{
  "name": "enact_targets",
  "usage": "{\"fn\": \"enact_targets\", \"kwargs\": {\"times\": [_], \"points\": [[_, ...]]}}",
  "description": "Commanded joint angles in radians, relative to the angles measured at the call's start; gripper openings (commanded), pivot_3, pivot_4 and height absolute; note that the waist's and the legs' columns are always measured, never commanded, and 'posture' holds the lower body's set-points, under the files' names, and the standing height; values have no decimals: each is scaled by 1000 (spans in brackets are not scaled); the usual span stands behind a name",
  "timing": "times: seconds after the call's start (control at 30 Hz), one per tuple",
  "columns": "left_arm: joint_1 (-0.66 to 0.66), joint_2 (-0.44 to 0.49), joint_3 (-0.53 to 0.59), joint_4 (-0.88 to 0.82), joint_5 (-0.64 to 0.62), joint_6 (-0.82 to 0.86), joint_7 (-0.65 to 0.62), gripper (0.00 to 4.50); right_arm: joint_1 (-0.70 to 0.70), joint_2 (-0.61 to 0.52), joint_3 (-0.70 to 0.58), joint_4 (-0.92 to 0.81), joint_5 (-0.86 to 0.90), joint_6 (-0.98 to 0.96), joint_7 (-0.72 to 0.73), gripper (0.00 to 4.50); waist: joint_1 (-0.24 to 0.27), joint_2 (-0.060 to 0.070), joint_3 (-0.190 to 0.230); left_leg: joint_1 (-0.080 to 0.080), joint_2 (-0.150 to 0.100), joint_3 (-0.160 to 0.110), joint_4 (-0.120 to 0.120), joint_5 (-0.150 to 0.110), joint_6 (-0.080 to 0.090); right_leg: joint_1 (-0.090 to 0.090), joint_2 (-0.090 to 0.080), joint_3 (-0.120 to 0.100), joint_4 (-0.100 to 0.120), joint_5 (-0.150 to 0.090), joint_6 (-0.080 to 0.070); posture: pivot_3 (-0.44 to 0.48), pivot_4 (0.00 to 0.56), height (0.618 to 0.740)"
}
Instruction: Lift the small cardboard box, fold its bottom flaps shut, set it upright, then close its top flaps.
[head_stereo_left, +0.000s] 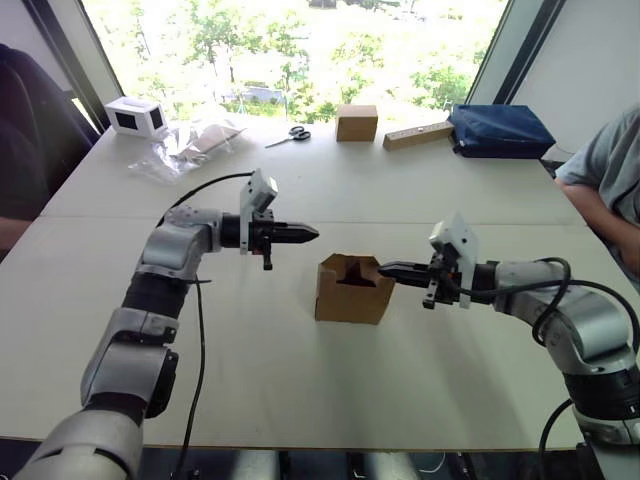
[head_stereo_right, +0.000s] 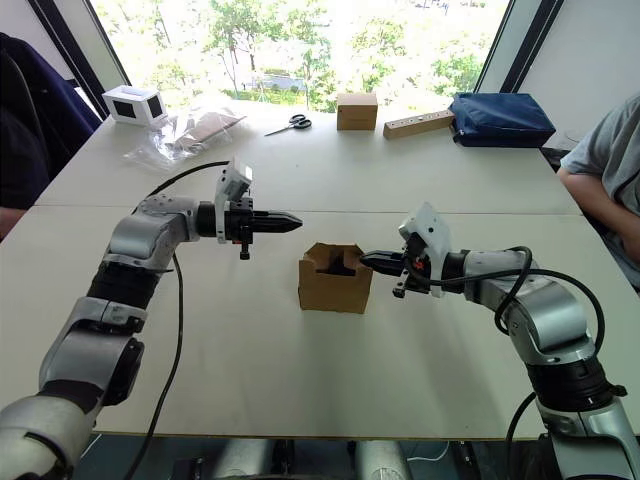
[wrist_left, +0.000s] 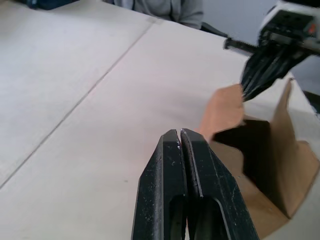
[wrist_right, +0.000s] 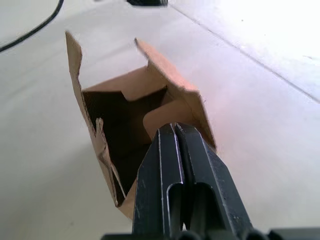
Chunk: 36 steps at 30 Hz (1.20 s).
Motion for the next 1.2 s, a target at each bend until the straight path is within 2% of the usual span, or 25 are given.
{"fn": "enact_targets", "kwargs": {"times": [0.03, 0.2, 0.4, 0.57, 0.77, 1.2], "points": [[-63, -33, -8, 143, 55, -125, -9, 52, 3, -37, -129, -76, 79, 48, -27, 0, 3, 0, 0, 0, 0, 0, 0, 0, 0, 0, 0, 0, 0, 0, 0, 0, 150, 740], [-114, -99, -15, 322, 111, -231, -19, 52, 42, -21, -262, -170, 249, 170, -102, 0, 17, 0, 0, 0, -1, 0, 0, 0, 0, 0, 0, 0, 0, 0, 0, 0, 150, 740], [-156, -151, 2, 456, 138, -279, -39, 52, 178, -4, -271, -381, 465, 281, -215, 0, 16, 0, 0, -1, 1, -1, 0, 0, 0, -1, 0, 0, 0, 0, 0, 0, 150, 740], [-147, -181, -3, 456, 155, -282, -88, 52, 195, 54, -121, -434, 410, 261, -331, 0, 13, -1, 0, -1, 2, -1, 0, 0, 0, -1, -1, 0, 0, 0, 0, 0, 150, 740], [-113, -190, 2, 396, 152, -256, -119, 52, 164, 45, 4, -402, 308, 221, -359, 0, 15, -1, 0, -2, 1, -1, 0, 0, 0, -2, 0, 0, 0, 0, 0, 0, 150, 740], [-83, -210, 12, 353, 153, -261, -84, 52, 95, 69, 95, -298, 197, 133, -338, 0, 17, -1, 0, -2, 1, -1, 0, 0, 0, -2, 0, 0, 0, 0, 0, 0, 150, 740]]}}
